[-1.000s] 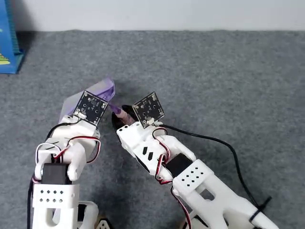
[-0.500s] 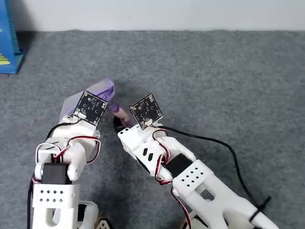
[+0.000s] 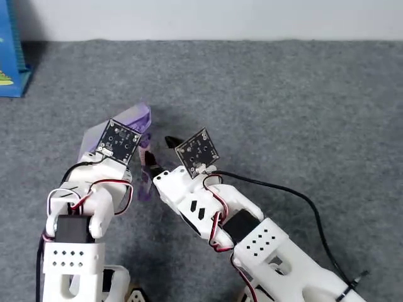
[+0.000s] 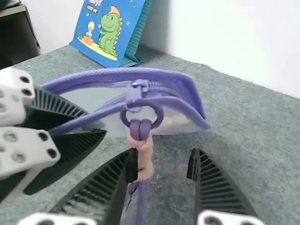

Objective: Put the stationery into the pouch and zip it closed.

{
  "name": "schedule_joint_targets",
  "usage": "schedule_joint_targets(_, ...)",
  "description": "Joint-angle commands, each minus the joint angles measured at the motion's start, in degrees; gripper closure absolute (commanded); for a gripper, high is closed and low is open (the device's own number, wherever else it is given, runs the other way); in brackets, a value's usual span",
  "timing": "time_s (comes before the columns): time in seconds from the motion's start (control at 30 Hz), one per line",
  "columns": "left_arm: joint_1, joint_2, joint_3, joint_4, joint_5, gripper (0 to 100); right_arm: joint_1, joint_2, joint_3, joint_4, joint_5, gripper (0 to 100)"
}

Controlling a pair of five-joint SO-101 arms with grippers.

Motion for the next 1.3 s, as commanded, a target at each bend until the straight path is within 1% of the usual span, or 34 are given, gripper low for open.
schedule_joint_targets(0.0, -0.4, -0.6, -0.7, 0.0, 0.7, 99, -0.4, 2.0, -2.6, 0.0, 0.6, 82.1)
schedule_joint_targets(0.3, -0.4, -0.6, -0.4, 0.1, 0.7, 99, -0.5, 6.5, -6.3, 0.0, 0.6, 82.2)
schedule_joint_targets(0.57, -0.4, -0.6, -0.3, -0.1, 0.7, 99, -0.5, 6.7, -7.9, -0.1, 0.8, 82.6)
schedule_joint_targets(0.7, -0.4, -0.6, -0.3, 0.0, 0.7, 99, -1.3, 6.8, -8.4, -0.1, 3.1, 82.7)
schedule_joint_targets(1.1, -0.5, -0.6, -0.3, 0.2, 0.7, 99, -1.5, 6.8, -8.7, -0.1, 3.3, 82.9)
schedule_joint_targets(1.17, -0.4, -0.6, 0.0, 0.2, 0.7, 99, -1.5, 6.8, -8.8, -0.1, 3.3, 85.7)
schedule_joint_targets(1.27, -0.4, -0.6, 0.7, -0.1, 0.7, 99, -1.5, 6.8, -8.4, -3.7, 6.0, 91.9)
